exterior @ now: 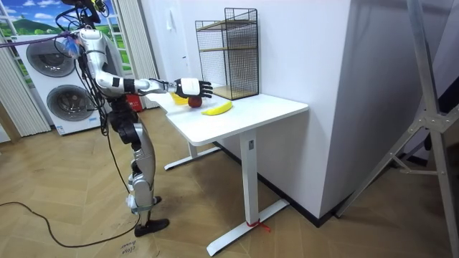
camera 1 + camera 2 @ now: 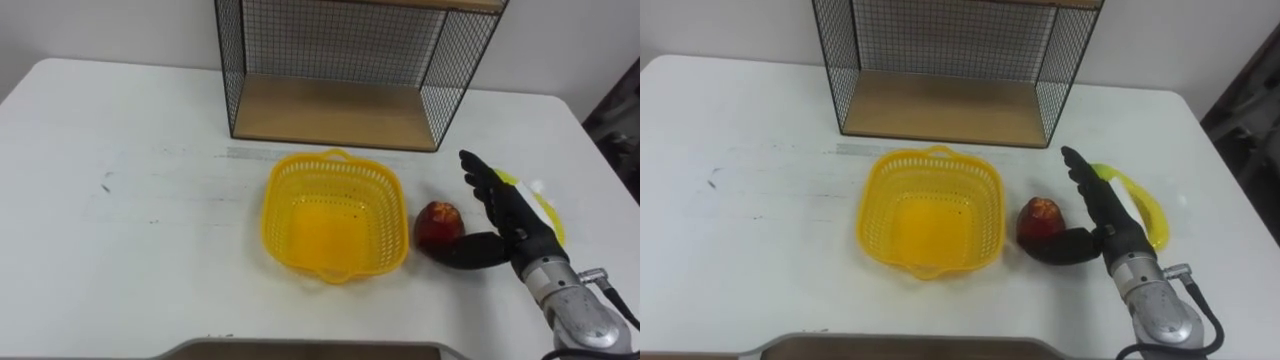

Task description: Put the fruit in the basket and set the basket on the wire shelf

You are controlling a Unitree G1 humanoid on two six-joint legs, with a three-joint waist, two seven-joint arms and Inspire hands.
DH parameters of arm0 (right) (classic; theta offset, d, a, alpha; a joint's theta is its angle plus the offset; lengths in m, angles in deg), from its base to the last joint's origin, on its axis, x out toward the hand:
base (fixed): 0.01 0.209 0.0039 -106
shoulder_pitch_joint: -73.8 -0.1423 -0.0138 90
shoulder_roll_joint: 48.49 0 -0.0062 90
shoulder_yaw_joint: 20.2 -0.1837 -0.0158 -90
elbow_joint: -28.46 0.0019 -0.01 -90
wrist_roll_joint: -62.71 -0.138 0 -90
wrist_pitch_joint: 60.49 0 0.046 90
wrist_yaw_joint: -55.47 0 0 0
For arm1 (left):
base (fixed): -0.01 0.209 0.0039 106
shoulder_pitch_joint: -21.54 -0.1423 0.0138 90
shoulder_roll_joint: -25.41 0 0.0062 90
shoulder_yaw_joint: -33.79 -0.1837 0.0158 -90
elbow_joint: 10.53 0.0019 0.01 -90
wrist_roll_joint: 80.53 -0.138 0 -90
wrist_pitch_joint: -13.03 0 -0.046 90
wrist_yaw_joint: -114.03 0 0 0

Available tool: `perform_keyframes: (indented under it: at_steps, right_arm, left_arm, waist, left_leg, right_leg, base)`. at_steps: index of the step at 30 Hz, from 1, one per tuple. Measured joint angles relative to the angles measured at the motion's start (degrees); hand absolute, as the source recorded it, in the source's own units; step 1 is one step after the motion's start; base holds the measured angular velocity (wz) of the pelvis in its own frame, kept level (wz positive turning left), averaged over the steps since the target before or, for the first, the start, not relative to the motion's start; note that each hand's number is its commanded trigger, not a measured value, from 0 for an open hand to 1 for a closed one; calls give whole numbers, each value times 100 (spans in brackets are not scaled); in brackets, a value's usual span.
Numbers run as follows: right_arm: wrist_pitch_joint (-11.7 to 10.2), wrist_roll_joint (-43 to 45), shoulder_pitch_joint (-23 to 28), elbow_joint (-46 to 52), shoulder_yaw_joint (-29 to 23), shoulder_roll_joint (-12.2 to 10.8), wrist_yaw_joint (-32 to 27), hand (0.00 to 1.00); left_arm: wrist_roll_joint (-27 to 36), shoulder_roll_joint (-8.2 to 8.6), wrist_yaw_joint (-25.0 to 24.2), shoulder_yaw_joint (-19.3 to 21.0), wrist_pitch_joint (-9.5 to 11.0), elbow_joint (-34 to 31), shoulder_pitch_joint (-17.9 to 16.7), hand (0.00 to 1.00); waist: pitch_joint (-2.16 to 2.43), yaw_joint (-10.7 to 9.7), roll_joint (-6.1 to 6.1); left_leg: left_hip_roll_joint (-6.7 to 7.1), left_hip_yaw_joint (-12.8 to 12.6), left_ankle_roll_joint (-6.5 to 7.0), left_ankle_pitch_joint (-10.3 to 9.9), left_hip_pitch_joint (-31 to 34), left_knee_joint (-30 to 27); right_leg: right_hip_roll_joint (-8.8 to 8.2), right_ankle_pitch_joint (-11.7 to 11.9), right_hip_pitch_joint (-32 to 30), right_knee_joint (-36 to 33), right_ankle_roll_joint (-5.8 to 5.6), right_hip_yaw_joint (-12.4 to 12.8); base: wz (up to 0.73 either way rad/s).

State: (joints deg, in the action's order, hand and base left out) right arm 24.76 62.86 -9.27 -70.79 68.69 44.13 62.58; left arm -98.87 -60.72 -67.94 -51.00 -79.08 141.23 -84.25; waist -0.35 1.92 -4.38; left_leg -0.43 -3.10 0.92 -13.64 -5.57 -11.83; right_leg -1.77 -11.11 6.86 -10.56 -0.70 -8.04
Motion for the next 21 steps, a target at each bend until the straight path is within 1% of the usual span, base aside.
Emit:
perform_keyframes:
  at_steps: [2, 5, 9, 10, 14, 17, 19, 21]
  right_arm:
    - [3, 1, 0, -146, 0, 0, 4, 0]
    - [116, 38, 1, -218, -1, -4, 53, 0]
    - [119, 125, 0, -252, 0, -6, 205, 0]
    - [119, 142, -1, -261, 0, -5, 236, 0]
    - [120, 213, -8, -358, 0, -6, 243, 0]
    - [169, 312, -8, -477, 2, -10, 293, 0]
    - [162, 482, -25, -471, 1, -14, 309, 0]
    - [162, 516, -28, -471, 1, -14, 309, 0]
  left_arm:
    - [0, -17, -1, -84, -2, 0, -1, 0]
    - [-101, -17, -77, -87, -38, 8, 0, 0]
    - [-229, -17, -115, -88, -44, 8, 25, 0]
    - [-230, -17, -117, -94, -45, 6, 26, 0]
    - [-233, -14, -128, -98, -49, 4, 27, 0]
    - [-262, -2, -141, -99, -58, 6, 60, 0]
    - [-264, 4, -155, -98, -105, 10, 54, 0]
    - [-264, 4, -162, -98, -139, 10, 72, 0]
  waist:
    - [4, 5, -7]
    - [15, 6, -20]
    - [16, 10, -16]
    - [3, 10, 10]
    - [6, 18, 14]
    - [30, 27, 55]
    - [50, 33, 100]
    - [48, 33, 121]
  left_leg:
    - [2, 1, 0, 0, -1, -4]
    - [4, -2, 0, 0, -1, -7]
    - [4, -2, 0, 0, -1, -8]
    - [3, -2, 0, 0, 1, -10]
    - [2, -2, 0, 0, 12, -1]
    - [2, -5, 0, 0, 30, -20]
    - [2, -9, 0, 0, 32, -43]
    - [2, -9, 0, 0, 29, -49]
  right_leg:
    - [-1, 0, 0, -1, 0, -1]
    - [-3, 0, -2, -1, 0, 1]
    - [-1, 0, -3, -2, 0, 5]
    - [-2, 0, -2, -3, 0, 2]
    - [-1, 0, -10, -4, 0, 0]
    - [-1, 0, -30, -8, 0, 4]
    - [-1, 0, -29, -11, 0, 8]
    - [-1, 0, -24, -12, 0, 9]
  base:
    - [0]
    - [0]
    - [0]
    - [0]
    - [0]
    - [0]
    - [0]
    - [0]
